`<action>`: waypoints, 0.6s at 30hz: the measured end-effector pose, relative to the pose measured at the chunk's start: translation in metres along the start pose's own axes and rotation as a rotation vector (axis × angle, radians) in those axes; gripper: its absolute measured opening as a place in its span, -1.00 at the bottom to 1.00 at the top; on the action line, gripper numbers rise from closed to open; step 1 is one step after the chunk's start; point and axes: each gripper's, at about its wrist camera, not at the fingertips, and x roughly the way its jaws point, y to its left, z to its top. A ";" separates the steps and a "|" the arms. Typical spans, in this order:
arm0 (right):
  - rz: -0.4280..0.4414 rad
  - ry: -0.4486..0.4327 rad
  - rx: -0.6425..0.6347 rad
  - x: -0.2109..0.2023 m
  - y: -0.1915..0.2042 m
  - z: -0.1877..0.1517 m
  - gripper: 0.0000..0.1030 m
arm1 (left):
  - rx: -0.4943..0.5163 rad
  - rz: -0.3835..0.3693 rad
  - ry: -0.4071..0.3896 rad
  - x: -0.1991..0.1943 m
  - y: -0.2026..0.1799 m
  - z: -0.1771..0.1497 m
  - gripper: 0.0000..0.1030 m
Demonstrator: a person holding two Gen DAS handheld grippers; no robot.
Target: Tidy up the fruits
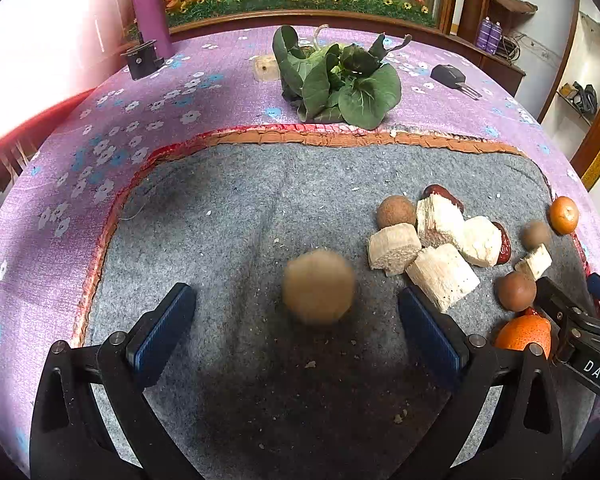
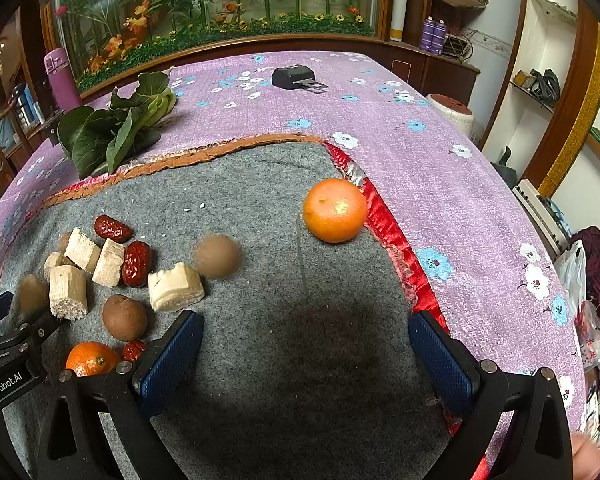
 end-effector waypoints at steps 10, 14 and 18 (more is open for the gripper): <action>0.000 0.000 0.000 0.000 0.000 0.000 1.00 | 0.000 0.000 -0.001 0.000 -0.001 -0.001 1.00; 0.000 0.000 0.000 0.000 0.000 0.000 1.00 | 0.000 -0.001 -0.001 0.000 -0.001 -0.001 1.00; 0.000 0.000 0.000 0.000 0.000 0.000 1.00 | 0.000 0.000 0.000 -0.001 -0.003 0.000 1.00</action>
